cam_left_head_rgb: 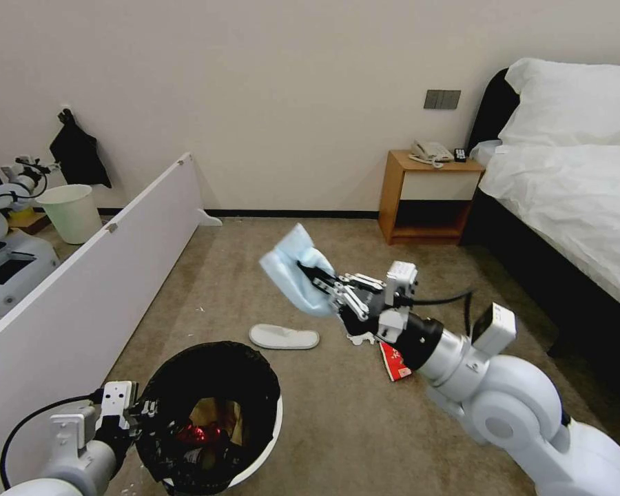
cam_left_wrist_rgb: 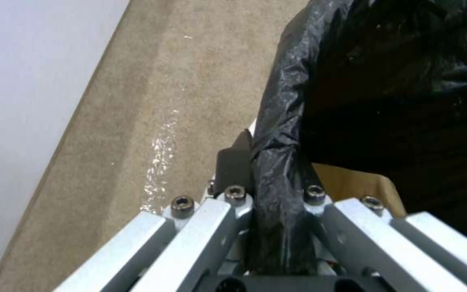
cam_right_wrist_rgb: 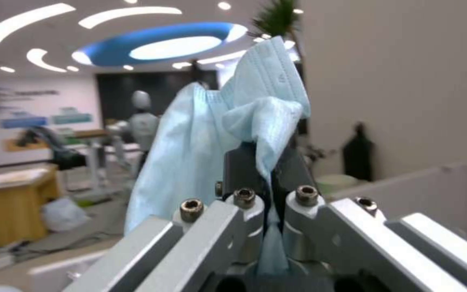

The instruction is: Pick up the trash bin, then pick up the garbage from the floor and place it into the trash bin.

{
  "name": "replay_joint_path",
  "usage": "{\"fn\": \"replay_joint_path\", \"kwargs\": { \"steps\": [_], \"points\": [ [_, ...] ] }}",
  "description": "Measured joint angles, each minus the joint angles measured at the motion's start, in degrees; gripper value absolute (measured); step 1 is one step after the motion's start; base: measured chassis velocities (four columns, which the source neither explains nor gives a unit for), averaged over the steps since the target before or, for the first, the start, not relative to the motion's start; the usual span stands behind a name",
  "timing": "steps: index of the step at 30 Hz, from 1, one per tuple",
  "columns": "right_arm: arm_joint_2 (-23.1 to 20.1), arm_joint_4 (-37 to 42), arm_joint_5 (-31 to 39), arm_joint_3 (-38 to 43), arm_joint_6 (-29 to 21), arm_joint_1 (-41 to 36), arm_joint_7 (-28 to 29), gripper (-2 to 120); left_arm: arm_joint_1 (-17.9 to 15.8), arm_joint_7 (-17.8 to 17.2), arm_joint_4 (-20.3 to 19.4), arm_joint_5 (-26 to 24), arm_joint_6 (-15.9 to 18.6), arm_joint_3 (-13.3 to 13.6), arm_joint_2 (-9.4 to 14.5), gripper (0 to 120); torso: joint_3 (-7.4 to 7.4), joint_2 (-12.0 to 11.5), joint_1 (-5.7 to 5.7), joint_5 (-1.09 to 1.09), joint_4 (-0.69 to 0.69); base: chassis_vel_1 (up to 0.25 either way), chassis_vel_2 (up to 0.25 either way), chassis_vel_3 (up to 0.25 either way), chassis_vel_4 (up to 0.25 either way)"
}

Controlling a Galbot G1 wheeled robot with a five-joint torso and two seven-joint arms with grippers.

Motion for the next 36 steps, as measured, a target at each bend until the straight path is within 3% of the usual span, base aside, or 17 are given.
{"fn": "replay_joint_path", "kwargs": {
  "steps": [6, 11, 16, 36],
  "points": [
    [2.2, -1.0, 4.4, -7.1, -0.7, 5.6, -1.7, 0, 0.3, 0.0, -0.3, 0.1, 0.1, -0.6, -0.4, 3, 0.0, 0.0, 0.0, -0.01, 0.0, 0.0, 0.0, 0.0, 0.0],
    [3.4, -2.0, 4.1, -11.5, -0.7, 6.5, -2.8, 0, 0.5, 0.0, -0.7, 0.0, 0.1, -1.3, -0.6, 3, 0.0, 0.0, 0.0, -0.01, -0.01, 0.0, 0.0, 0.0, 0.0],
    [5.1, -4.5, 1.1, -21.5, -0.6, 6.2, -3.3, 0, 1.1, 0.0, -1.6, 0.1, 0.1, -2.1, -1.9, 3, 0.0, 0.0, 0.0, 0.0, -0.01, 0.0, 0.0, 0.0, 0.0],
    [4.5, -7.6, -2.5, -26.7, -0.6, 4.6, -2.9, 0, 1.8, 0.2, -3.0, -0.4, 0.2, -3.4, -2.7, 3, 0.0, 0.0, 0.0, 0.0, -0.01, 0.0, 0.0, 0.0, 0.0]
  ]
}}
